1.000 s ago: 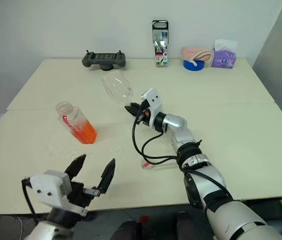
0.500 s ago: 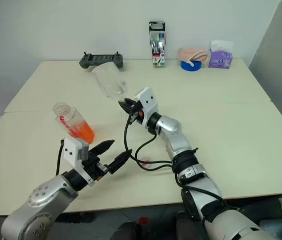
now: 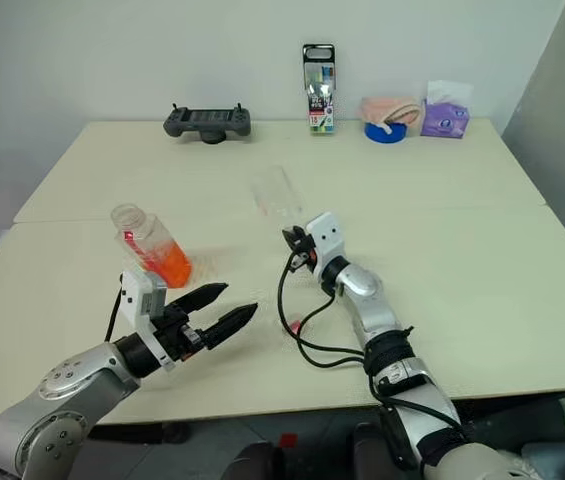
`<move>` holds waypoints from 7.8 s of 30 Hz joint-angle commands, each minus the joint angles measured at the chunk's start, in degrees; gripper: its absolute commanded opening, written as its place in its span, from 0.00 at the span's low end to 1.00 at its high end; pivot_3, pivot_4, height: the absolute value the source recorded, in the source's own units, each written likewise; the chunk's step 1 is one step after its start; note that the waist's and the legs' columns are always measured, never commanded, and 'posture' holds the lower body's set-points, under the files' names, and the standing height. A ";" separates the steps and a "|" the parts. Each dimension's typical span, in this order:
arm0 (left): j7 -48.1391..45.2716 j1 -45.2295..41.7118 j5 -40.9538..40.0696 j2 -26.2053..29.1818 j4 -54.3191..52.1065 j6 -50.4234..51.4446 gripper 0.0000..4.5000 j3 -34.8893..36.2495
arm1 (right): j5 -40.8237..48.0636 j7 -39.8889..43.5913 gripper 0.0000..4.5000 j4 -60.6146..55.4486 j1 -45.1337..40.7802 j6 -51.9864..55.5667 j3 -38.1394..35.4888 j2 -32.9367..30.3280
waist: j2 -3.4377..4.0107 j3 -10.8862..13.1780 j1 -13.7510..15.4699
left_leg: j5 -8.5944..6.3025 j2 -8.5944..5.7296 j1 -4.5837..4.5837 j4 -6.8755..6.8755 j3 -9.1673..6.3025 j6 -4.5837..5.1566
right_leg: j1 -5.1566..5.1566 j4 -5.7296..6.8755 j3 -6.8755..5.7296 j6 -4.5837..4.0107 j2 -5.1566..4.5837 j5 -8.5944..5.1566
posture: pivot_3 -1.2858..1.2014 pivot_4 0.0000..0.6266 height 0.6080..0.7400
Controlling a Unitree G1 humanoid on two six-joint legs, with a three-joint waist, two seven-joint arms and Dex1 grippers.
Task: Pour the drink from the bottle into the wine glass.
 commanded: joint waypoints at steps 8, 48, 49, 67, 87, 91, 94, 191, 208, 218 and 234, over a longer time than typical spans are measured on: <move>-2.68 0.72 2.47 1.80 1.64 -1.81 1.00 1.21 | -1.47 2.06 0.06 -1.85 6.42 1.41 1.77 -5.10 | -0.09 -0.09 0.11 | 0.12 -0.01 0.29 0.09 0.01 -0.17 | 0.33 0.00 0.04 0.16 0.02 -0.08 | 0.52 0.24 1.00; 0.17 -2.27 12.23 -2.97 10.04 -9.19 1.00 3.11 | -1.35 14.50 0.99 -18.38 8.21 21.12 6.65 -13.50 | -0.22 -0.35 0.04 | 0.11 0.06 0.71 -0.29 -0.01 -0.16 | 0.73 -0.45 0.02 0.19 0.05 -0.19 | 0.52 0.24 1.00; 2.57 -2.09 14.35 -4.24 11.14 -11.53 1.00 4.02 | -0.47 15.61 0.99 -22.79 9.85 23.23 5.99 -15.57 | -0.21 -0.34 0.19 | 0.11 0.06 0.67 -0.31 -0.02 -0.16 | 0.73 -0.54 -0.01 0.20 0.04 -0.18 | 0.52 0.24 1.00; 14.56 -10.21 27.79 -9.62 22.75 -28.57 1.00 8.14 | 33.59 33.07 0.99 -60.22 4.90 58.15 -14.16 -49.96 | -0.34 -0.25 1.40 | 0.11 0.03 -0.18 -0.17 -0.02 -0.14 | 0.14 -0.82 -0.09 0.44 0.07 0.08 | 0.52 0.24 1.00; 13.37 -21.36 28.30 -10.55 29.76 -29.38 1.00 4.50 | 34.90 31.44 0.99 -61.41 2.22 57.28 -10.70 -51.52 | -0.36 -0.23 1.61 | 0.11 -0.06 -0.29 -0.18 0.06 -0.15 | 0.08 -0.87 -0.03 0.41 -0.13 0.12 | 0.52 0.24 1.00; 13.22 -21.63 29.53 -11.02 30.40 -31.03 0.91 3.80 | 34.54 31.22 1.00 -61.93 3.15 57.17 -10.67 -52.25 | -0.36 -0.23 1.68 | 0.10 -0.07 -0.31 -0.19 0.03 -0.15 | 0.07 -0.86 -0.04 0.32 -0.13 0.18 | 0.52 0.24 1.00; 13.74 -22.57 29.83 -11.64 31.65 -31.57 0.72 3.65 | 34.79 30.44 1.00 -62.26 3.52 57.33 -10.80 -52.10 | -0.36 -0.23 1.69 | 0.10 -0.07 -0.31 -0.18 0.05 -0.15 | 0.08 -0.87 -0.02 0.31 -0.14 0.18 | 0.52 0.24 1.00; 45.38 -87.58 94.86 -0.15 105.14 -93.29 0.41 -44.88 | 37.15 -4.44 1.00 -84.79 30.56 58.80 -21.27 -44.64 | -0.56 -0.16 2.83 | 0.06 -0.19 -0.94 0.87 0.03 -0.06 | -0.03 -0.70 0.00 0.78 -0.08 0.52 | 0.52 0.24 1.00; 39.93 -86.96 92.27 -0.67 105.82 -92.48 0.40 -43.38 | 36.26 -3.23 1.00 -83.55 28.08 58.54 -18.62 -44.88 | -0.56 -0.16 2.82 | 0.06 -0.19 -0.94 0.89 0.03 -0.06 | -0.03 -0.68 0.00 0.77 -0.08 0.52 | 0.52 0.24 1.00; 16.59 -84.38 71.91 -4.45 107.61 -93.38 0.40 -30.72 | 38.90 -3.08 1.00 -82.06 23.55 58.52 -17.97 -43.63 | -0.55 -0.17 2.81 | 0.07 -0.19 -0.95 0.93 0.03 -0.06 | -0.03 -0.65 -0.02 0.76 -0.08 0.53 | 0.52 0.24 1.00; -10.00 -74.03 37.37 -5.52 97.31 -66.90 0.40 -3.43 | 48.37 6.49 1.00 -73.76 2.28 60.75 -12.43 -41.98 | -0.54 -0.17 1.14 | 0.07 -0.17 -0.82 1.23 -0.01 -0.04 | -0.06 -0.10 0.00 0.73 -0.07 0.55 | 0.52 0.24 1.00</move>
